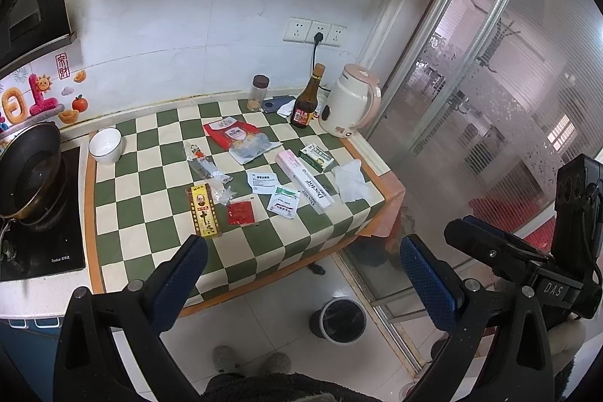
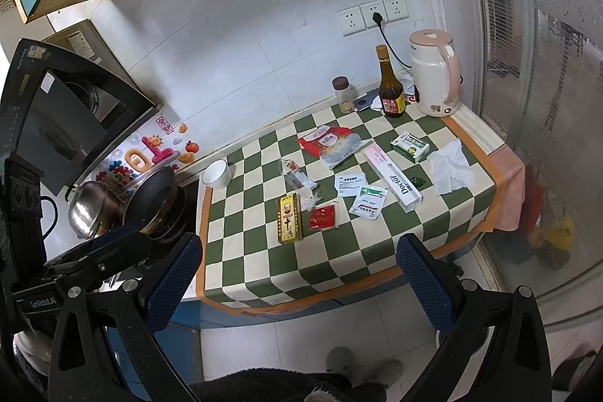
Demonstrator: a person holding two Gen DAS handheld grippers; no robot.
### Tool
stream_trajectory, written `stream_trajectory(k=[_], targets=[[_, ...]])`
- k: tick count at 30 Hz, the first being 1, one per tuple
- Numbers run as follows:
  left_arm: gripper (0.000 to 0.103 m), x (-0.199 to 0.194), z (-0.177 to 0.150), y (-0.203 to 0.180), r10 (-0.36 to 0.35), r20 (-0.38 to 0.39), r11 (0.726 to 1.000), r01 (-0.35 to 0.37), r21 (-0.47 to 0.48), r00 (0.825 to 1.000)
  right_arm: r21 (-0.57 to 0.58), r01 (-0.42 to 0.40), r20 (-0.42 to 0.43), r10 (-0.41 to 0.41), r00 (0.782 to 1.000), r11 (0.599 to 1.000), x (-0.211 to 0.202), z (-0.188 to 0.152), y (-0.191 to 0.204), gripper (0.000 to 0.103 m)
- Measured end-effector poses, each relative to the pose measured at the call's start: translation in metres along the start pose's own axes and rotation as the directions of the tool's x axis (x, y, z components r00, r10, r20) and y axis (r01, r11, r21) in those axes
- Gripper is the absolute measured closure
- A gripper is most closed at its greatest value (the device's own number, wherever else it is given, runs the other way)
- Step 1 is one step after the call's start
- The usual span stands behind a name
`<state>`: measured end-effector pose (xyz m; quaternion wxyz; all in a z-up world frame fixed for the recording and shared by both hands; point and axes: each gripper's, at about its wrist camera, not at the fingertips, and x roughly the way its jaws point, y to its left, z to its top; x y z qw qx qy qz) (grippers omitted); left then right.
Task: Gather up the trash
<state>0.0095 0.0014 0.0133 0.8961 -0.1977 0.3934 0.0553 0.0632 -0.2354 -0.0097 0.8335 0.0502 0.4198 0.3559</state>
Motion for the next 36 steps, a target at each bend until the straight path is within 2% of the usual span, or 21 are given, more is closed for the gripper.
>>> stream_trajectory(k=[9, 10, 12, 13, 15, 18, 19, 22, 25, 29, 32, 33, 35, 36], targets=[[0.0, 0.0, -0.003, 0.001, 0.001, 0.001, 1.0, -0.001, 0.002, 1.0, 0.004, 0.002, 0.001, -0.002, 1.0, 1.0, 0.0, -0.001, 0.002, 0.0], [0.0, 0.002, -0.004, 0.001, 0.012, 0.004, 1.0, -0.012, 0.002, 1.0, 0.011, 0.004, 0.002, -0.004, 1.0, 1.0, 0.0, 0.0, 0.002, 0.0], [0.0, 0.008, -0.003, -0.002, 0.1, 0.034, 0.995, -0.101, 0.019, 0.994, 0.026, 0.02, 0.006, -0.02, 1.0, 0.999, 0.002, 0.001, 0.001, 0.0], [0.0, 0.015, -0.001, -0.002, 0.208, 0.066, 0.977, -0.21, 0.036, 0.976, 0.028, 0.042, 0.006, -0.042, 0.999, 0.999, 0.005, 0.002, 0.0, 0.0], [0.0, 0.036, 0.004, 0.004, 0.373, 0.1, 0.924, -0.379, 0.051, 0.922, 0.03, 0.101, 0.003, -0.101, 0.995, 0.994, 0.013, 0.004, -0.002, 0.0], [0.0, 0.069, 0.009, 0.028, 0.487, 0.064, 0.871, -0.49, 0.03, 0.871, 0.03, 0.149, -0.037, -0.148, 0.988, 0.988, 0.038, 0.005, -0.011, 0.0], [0.0, 0.085, 0.009, 0.04, 0.521, 0.036, 0.853, -0.522, 0.02, 0.853, 0.041, 0.149, -0.056, -0.146, 0.988, 0.988, 0.049, 0.007, -0.026, 0.0], [0.0, 0.129, 0.007, 0.076, 0.583, -0.051, 0.812, -0.584, 0.013, 0.811, 0.073, 0.184, -0.101, -0.176, 0.979, 0.98, 0.091, 0.009, -0.053, 0.0], [0.0, 0.171, 0.0, 0.106, 0.581, -0.17, 0.807, -0.59, -0.004, 0.796, 0.09, 0.244, -0.15, -0.229, 0.962, 0.966, 0.141, 0.015, -0.073, 0.0], [0.0, 0.246, -0.01, 0.153, 0.496, -0.357, 0.834, -0.549, -0.06, 0.792, 0.067, 0.315, -0.228, -0.292, 0.929, 0.947, 0.216, 0.03, -0.097, 0.0], [0.0, 0.303, -0.018, 0.18, 0.401, -0.467, 0.864, -0.495, -0.094, 0.788, 0.021, 0.382, -0.285, -0.361, 0.888, 0.924, 0.277, 0.048, -0.114, 0.0], [0.001, 0.324, -0.021, 0.188, 0.356, -0.505, 0.876, -0.469, -0.111, 0.786, 0.005, 0.406, -0.315, -0.384, 0.868, 0.914, 0.3, 0.054, -0.121, 0.002], [0.008, 0.357, -0.022, 0.202, 0.294, -0.561, 0.888, -0.438, -0.139, 0.774, -0.021, 0.433, -0.366, -0.41, 0.835, 0.901, 0.34, 0.064, -0.133, 0.006], [0.019, 0.373, -0.023, 0.208, 0.265, -0.589, 0.894, -0.423, -0.148, 0.764, -0.041, 0.442, -0.388, -0.421, 0.82, 0.896, 0.359, 0.068, -0.138, 0.01]])
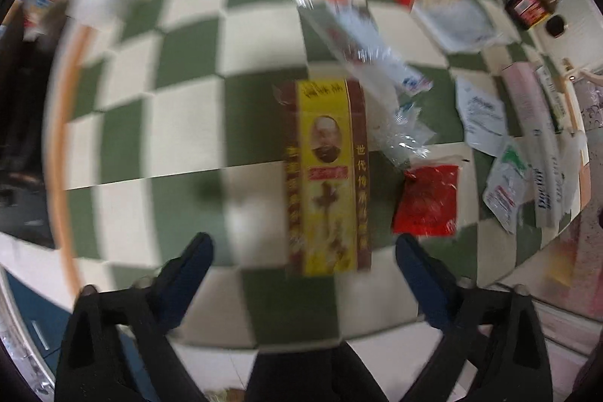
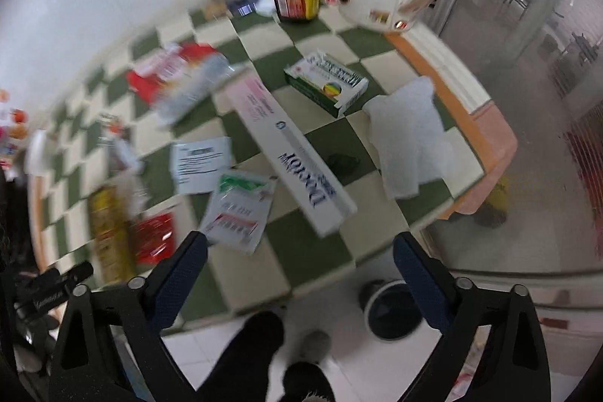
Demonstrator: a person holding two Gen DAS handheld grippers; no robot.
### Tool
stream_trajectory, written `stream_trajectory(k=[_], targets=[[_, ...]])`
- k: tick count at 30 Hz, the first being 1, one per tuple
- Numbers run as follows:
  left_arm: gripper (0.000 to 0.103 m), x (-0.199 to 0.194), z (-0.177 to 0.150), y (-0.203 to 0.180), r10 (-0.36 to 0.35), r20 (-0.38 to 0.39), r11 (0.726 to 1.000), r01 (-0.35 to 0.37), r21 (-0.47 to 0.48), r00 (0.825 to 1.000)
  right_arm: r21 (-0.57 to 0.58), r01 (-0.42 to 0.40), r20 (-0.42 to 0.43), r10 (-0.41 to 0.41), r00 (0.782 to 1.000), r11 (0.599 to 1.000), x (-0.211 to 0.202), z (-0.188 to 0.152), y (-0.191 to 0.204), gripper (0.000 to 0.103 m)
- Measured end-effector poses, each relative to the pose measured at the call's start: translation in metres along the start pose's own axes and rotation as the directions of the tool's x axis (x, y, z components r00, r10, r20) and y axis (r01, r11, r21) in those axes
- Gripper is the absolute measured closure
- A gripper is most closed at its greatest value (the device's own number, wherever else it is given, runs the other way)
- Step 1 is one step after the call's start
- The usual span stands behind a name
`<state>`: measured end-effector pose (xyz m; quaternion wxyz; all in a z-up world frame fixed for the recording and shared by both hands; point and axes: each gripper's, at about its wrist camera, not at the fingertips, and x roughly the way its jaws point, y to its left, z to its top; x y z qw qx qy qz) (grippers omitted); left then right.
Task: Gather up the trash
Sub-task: 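Grasp the yellow spice box with the left tool while the right tool grasps the toothpaste box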
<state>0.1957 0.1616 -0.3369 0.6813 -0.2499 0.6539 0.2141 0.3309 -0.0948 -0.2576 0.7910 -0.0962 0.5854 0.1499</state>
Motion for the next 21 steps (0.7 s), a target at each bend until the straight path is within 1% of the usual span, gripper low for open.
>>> stream_trajectory(k=[1, 2, 3, 4, 6, 8, 9, 10, 11, 12, 13, 15, 17, 20, 21], targets=[[0.029, 0.01, 0.007, -0.001, -0.004, -0.025, 1.0, 0.004, 0.007, 1.0, -0.025, 0.026, -0.031, -0.026, 0.999, 0.999, 0.02, 0.013, 0.005, 0.015], [0.03, 0.018, 0.012, -0.003, -0.004, -0.042, 1.0, 0.005, 0.016, 0.999, -0.046, 0.043, -0.052, -0.045, 0.998, 0.998, 0.034, 0.023, 0.01, 0.017], [0.04, 0.024, 0.016, -0.005, -0.007, -0.051, 1.0, 0.008, 0.025, 0.999, -0.075, 0.063, -0.075, -0.069, 0.995, 0.995, 0.051, 0.033, 0.014, 0.02], [0.048, 0.024, 0.018, -0.007, 0.0, -0.047, 0.999, 0.002, 0.034, 0.999, -0.1, 0.073, -0.093, -0.083, 0.992, 0.992, 0.065, 0.042, 0.018, 0.023], [0.049, 0.018, 0.02, -0.011, 0.01, -0.017, 0.998, -0.009, 0.065, 1.0, -0.145, 0.085, -0.126, -0.104, 0.987, 0.986, 0.088, 0.055, 0.023, 0.024], [0.049, 0.014, 0.023, -0.012, 0.039, -0.005, 0.996, -0.039, 0.084, 0.999, -0.179, 0.08, -0.168, -0.111, 0.98, 0.981, 0.109, 0.063, 0.026, 0.03], [0.049, 0.012, 0.025, -0.012, 0.06, 0.003, 0.994, -0.061, 0.093, 0.998, -0.188, 0.072, -0.2, -0.11, 0.974, 0.98, 0.12, 0.064, 0.027, 0.042], [0.049, 0.012, 0.026, -0.011, 0.074, 0.01, 0.993, -0.074, 0.097, 0.997, -0.188, 0.072, -0.207, -0.111, 0.972, 0.979, 0.125, 0.065, 0.027, 0.044], [0.049, 0.011, 0.029, -0.012, 0.078, 0.017, 0.991, -0.079, 0.104, 0.997, -0.169, 0.064, -0.203, -0.098, 0.974, 0.984, 0.125, 0.065, 0.025, 0.044], [0.048, 0.009, 0.031, -0.015, 0.082, 0.024, 0.99, -0.084, 0.113, 0.996, -0.127, 0.044, -0.215, -0.071, 0.974, 0.991, 0.126, 0.063, 0.02, 0.045], [0.048, 0.008, 0.034, -0.018, 0.089, 0.032, 0.988, -0.092, 0.123, 0.996, -0.075, 0.016, -0.237, -0.033, 0.971, 0.997, 0.126, 0.061, 0.015, 0.045], [0.046, 0.006, 0.037, -0.024, 0.096, 0.049, 0.985, -0.102, 0.136, 0.994, -0.02, -0.011, -0.284, 0.005, 0.959, 1.0, 0.13, 0.055, 0.01, 0.045], [0.046, 0.002, 0.039, -0.028, 0.09, 0.056, 0.986, -0.097, 0.133, 0.994, -0.031, -0.002, -0.301, -0.008, 0.953, 1.0, 0.137, 0.052, 0.012, 0.045], [0.048, -0.001, 0.039, -0.03, 0.08, 0.058, 0.987, -0.087, 0.132, 0.995, -0.044, 0.023, -0.334, -0.036, 0.942, 0.999, 0.157, 0.047, 0.012, 0.045], [0.048, -0.003, 0.038, -0.031, 0.082, 0.062, 0.986, -0.09, 0.141, 0.995, -0.034, 0.023, -0.315, -0.033, 0.948, 0.999, 0.157, 0.047, 0.011, 0.047]])
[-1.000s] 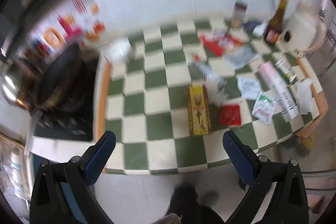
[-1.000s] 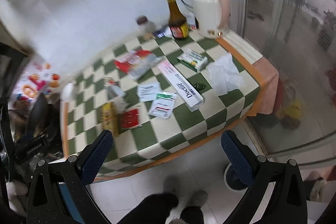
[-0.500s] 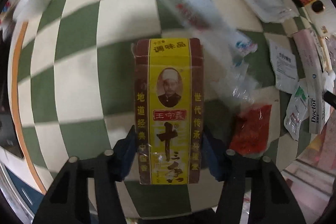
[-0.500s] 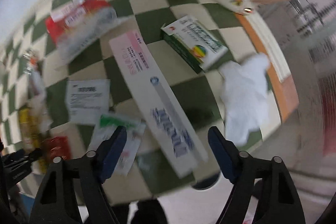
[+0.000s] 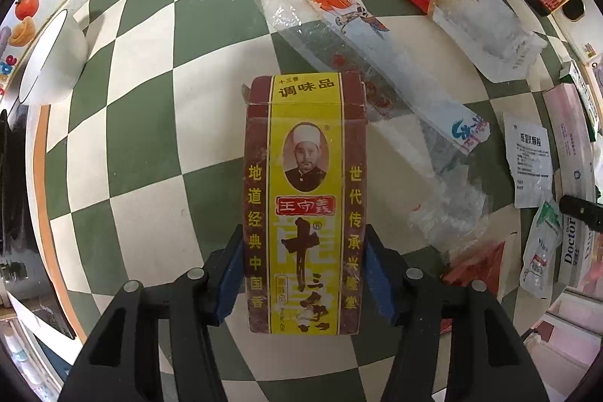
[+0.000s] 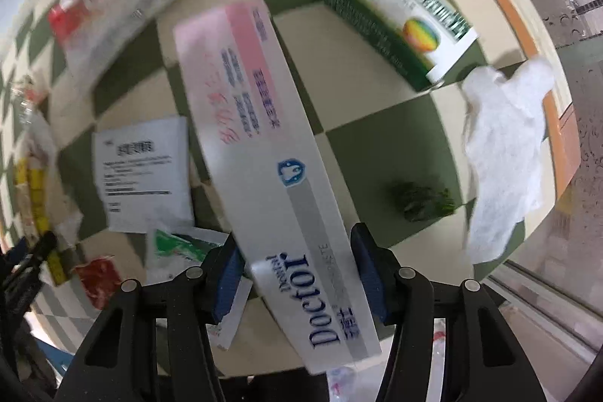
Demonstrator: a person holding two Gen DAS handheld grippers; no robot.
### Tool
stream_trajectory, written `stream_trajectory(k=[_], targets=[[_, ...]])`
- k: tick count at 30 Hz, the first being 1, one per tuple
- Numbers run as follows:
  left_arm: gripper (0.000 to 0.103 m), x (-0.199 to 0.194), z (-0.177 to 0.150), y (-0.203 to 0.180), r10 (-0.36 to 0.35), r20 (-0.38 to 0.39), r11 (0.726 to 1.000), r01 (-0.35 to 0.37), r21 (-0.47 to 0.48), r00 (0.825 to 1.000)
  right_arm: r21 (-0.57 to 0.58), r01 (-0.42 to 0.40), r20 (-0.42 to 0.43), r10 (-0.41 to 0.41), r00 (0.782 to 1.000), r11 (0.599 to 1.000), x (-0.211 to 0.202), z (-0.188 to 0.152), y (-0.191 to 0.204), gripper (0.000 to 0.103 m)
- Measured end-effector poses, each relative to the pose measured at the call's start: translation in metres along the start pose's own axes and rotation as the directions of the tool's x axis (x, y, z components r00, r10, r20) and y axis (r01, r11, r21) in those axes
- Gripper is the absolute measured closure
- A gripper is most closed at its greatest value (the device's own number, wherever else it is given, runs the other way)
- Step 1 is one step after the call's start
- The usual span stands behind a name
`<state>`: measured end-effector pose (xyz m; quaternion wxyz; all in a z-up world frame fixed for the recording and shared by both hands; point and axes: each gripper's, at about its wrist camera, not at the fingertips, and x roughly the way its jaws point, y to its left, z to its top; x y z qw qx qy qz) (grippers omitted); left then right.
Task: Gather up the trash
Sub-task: 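Grasp the yellow spice box with the left tool while the right tool grasps the toothpaste box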
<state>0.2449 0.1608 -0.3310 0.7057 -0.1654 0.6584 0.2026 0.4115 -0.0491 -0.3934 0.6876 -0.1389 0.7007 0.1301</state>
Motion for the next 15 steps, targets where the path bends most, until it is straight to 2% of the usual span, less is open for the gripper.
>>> stream_trajectory(k=[4, 9, 12, 13, 15], targets=[[0.049, -0.013, -0.005, -0.004, 0.051, 0.027, 0.998, -0.051, 0.019, 0.998, 0.02, 0.014, 0.06, -0.015, 0.998, 1.0, -0.003, -0.007, -0.004, 0.05], [0.049, -0.062, -0.018, -0.008, 0.114, 0.111, 0.993, -0.116, 0.014, 0.987, 0.059, -0.055, 0.16, 0.045, 0.986, 0.997, -0.028, -0.029, -0.018, 0.052], [0.049, -0.095, -0.026, -0.021, 0.139, 0.179, 0.989, -0.144, 0.019, 0.974, 0.07, -0.127, 0.241, 0.106, 0.965, 0.99, -0.052, -0.045, -0.032, 0.052], [0.049, -0.094, -0.033, -0.03, 0.144, 0.207, 0.988, -0.152, 0.023, 0.968, 0.076, -0.156, 0.271, 0.13, 0.954, 0.985, -0.058, -0.054, -0.039, 0.052], [0.049, -0.128, -0.039, -0.05, 0.143, 0.265, 0.987, -0.158, 0.036, 0.954, 0.092, -0.191, 0.308, 0.154, 0.939, 0.977, -0.085, -0.059, -0.042, 0.053]])
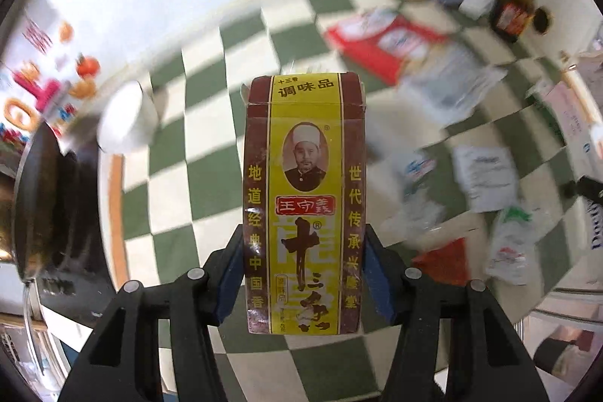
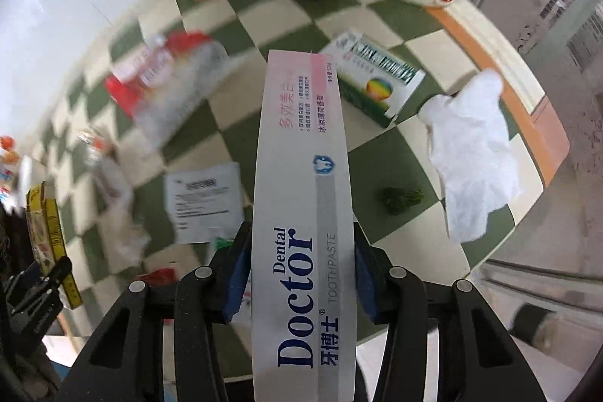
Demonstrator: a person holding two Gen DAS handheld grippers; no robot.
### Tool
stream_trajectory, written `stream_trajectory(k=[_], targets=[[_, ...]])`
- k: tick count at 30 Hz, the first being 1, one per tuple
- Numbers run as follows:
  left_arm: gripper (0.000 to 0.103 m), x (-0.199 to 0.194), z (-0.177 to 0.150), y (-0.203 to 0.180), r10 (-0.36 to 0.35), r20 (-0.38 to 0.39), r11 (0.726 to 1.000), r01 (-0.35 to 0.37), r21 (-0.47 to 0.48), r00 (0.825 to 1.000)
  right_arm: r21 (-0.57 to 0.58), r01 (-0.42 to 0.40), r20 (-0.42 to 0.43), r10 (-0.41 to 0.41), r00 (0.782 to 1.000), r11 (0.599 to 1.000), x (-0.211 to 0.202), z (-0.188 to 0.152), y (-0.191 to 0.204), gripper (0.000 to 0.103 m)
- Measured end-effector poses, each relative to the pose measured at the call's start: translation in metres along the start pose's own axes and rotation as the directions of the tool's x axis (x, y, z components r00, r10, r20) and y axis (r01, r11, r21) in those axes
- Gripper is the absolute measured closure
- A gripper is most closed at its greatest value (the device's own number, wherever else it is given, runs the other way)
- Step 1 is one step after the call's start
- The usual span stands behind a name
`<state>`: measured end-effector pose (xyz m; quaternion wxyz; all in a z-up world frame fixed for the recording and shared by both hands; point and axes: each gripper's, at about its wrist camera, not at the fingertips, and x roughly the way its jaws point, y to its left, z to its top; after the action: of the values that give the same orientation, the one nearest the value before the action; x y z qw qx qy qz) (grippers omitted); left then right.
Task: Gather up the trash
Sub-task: 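Carry both boxes to the white bin and open both tools to drop them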
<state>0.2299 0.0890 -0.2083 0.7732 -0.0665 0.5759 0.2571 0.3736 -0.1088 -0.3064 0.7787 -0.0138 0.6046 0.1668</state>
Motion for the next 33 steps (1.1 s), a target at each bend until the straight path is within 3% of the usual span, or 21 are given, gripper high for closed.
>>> stream_trajectory(k=[5, 10, 12, 16, 20, 23, 25, 26, 27, 30, 33], targets=[[0.049, -0.04, -0.003, -0.045, -0.05, 0.128, 0.994, 0.037, 0.104, 0.99, 0.097, -0.007, 0.103, -0.003, 0.995, 0.995, -0.058, -0.02, -0.026, 0.053], [0.049, -0.066, -0.002, -0.132, -0.167, 0.179, 0.954, 0.113, 0.277, 0.97, 0.251, 0.056, 0.164, -0.099, 0.982, 0.966, -0.103, -0.067, -0.115, 0.053], [0.049, -0.076, -0.014, -0.181, -0.23, 0.162, 0.917, 0.157, 0.368, 0.96, 0.318, 0.073, 0.163, -0.131, 0.978, 0.945, -0.107, -0.086, -0.149, 0.053], [0.049, -0.087, -0.047, -0.269, -0.311, 0.119, 0.836, 0.212, 0.507, 0.943, 0.491, 0.112, 0.121, -0.195, 0.973, 0.864, -0.111, -0.149, -0.238, 0.053], [0.049, -0.077, -0.096, -0.368, -0.377, 0.013, 0.714, 0.282, 0.641, 0.926, 0.63, 0.137, 0.059, -0.223, 0.973, 0.764, -0.091, -0.219, -0.312, 0.053], [0.049, -0.03, -0.144, -0.434, -0.382, -0.137, 0.632, 0.367, 0.682, 0.914, 0.737, 0.142, -0.023, -0.185, 0.982, 0.66, -0.044, -0.295, -0.367, 0.053], [0.049, 0.017, -0.18, -0.476, -0.355, -0.245, 0.586, 0.419, 0.693, 0.902, 0.79, 0.122, -0.061, -0.121, 0.991, 0.601, 0.0, -0.344, -0.392, 0.053], [0.049, 0.05, -0.204, -0.501, -0.332, -0.309, 0.551, 0.449, 0.704, 0.891, 0.811, 0.113, -0.081, -0.081, 0.993, 0.574, 0.027, -0.371, -0.403, 0.053], [0.049, 0.084, -0.228, -0.523, -0.308, -0.364, 0.515, 0.475, 0.713, 0.879, 0.829, 0.085, -0.083, -0.03, 0.996, 0.552, 0.054, -0.393, -0.413, 0.053], [0.048, 0.18, -0.296, -0.575, -0.194, -0.465, 0.444, 0.5, 0.743, 0.864, 0.878, 0.034, -0.089, 0.092, 0.992, 0.477, 0.15, -0.458, -0.441, 0.053], [0.049, 0.269, -0.352, -0.608, -0.067, -0.539, 0.397, 0.518, 0.758, 0.84, 0.909, -0.008, -0.076, 0.186, 0.98, 0.417, 0.234, -0.497, -0.463, 0.053]])
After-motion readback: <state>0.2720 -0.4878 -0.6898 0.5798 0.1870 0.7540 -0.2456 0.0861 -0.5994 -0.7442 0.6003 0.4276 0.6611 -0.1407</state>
